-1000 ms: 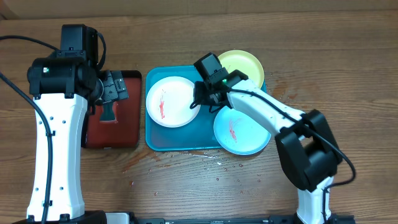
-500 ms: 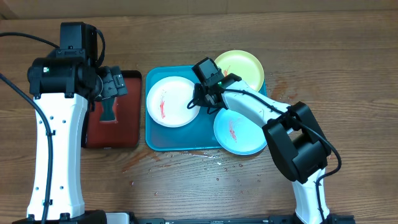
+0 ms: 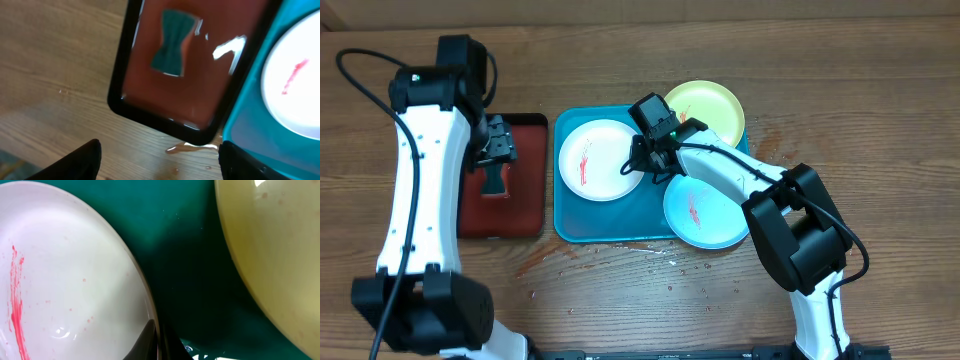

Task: Clean dirty plates on tray and stack at the side
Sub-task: 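Reach left gripper into the red tray and grasp the sponge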

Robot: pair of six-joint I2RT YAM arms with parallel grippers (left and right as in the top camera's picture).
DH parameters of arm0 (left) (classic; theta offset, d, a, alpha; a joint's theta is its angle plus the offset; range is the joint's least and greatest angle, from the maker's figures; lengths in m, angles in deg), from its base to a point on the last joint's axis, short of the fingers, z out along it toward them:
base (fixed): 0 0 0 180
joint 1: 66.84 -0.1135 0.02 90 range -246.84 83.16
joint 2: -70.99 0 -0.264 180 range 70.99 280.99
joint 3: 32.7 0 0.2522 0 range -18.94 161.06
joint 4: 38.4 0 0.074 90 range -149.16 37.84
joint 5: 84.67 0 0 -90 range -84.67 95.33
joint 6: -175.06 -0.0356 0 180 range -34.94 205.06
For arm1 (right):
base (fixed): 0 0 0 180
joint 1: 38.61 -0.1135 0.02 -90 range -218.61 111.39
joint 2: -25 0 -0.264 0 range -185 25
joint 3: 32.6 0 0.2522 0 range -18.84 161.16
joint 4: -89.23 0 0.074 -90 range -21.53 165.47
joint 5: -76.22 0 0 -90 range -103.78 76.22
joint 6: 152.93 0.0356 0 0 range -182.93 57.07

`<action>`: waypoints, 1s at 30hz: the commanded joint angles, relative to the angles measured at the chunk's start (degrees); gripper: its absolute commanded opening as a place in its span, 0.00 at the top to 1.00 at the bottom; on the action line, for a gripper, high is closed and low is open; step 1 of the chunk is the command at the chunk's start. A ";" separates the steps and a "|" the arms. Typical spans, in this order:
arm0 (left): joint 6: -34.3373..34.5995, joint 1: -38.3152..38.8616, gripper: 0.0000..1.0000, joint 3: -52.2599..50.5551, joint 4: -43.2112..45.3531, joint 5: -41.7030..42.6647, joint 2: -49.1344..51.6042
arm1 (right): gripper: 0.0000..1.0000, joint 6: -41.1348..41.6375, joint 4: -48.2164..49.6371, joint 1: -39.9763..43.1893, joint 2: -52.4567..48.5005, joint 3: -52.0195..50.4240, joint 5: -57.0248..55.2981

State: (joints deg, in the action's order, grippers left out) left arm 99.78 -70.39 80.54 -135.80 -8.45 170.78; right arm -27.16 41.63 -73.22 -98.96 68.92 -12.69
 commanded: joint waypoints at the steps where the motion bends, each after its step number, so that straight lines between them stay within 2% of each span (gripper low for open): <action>1: -3.45 -4.13 0.26 -0.48 0.11 2.51 3.21 | 0.96 -0.17 -0.68 -0.20 -0.63 -0.44 -1.03; 3: -7.98 -6.29 0.27 -1.29 1.31 7.39 4.68 | 0.96 -0.17 -0.74 -0.20 -0.63 -0.44 -1.03; 5: -12.22 -8.15 0.32 -2.51 3.85 11.06 5.99 | 0.96 -0.17 -0.76 -0.20 -0.63 -0.44 -1.03; 9: -13.51 -9.86 0.44 -4.76 9.70 11.85 8.52 | 0.96 -0.15 -0.68 -0.20 -0.63 -0.44 -1.03; 13: -15.23 -9.94 0.60 -5.05 11.50 11.74 11.34 | 0.96 -0.17 -0.76 -0.20 -0.63 -0.44 -1.03; 20: -17.35 -9.94 0.59 -5.14 11.82 11.63 17.51 | 0.95 -0.17 -0.74 -0.20 -0.63 -0.44 -1.05; 28: -17.35 -9.92 0.63 -5.16 17.05 10.62 23.28 | 0.93 -0.17 -0.85 -0.20 -0.63 -0.44 -1.05; 30: -17.35 -9.92 0.67 -5.16 18.80 10.64 23.89 | 0.90 -0.17 -0.85 -0.20 -0.63 -0.44 -1.07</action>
State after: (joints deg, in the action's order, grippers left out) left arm 83.39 -80.38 75.71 -118.20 2.13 193.51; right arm -27.14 41.23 -73.22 -98.96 68.92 -12.69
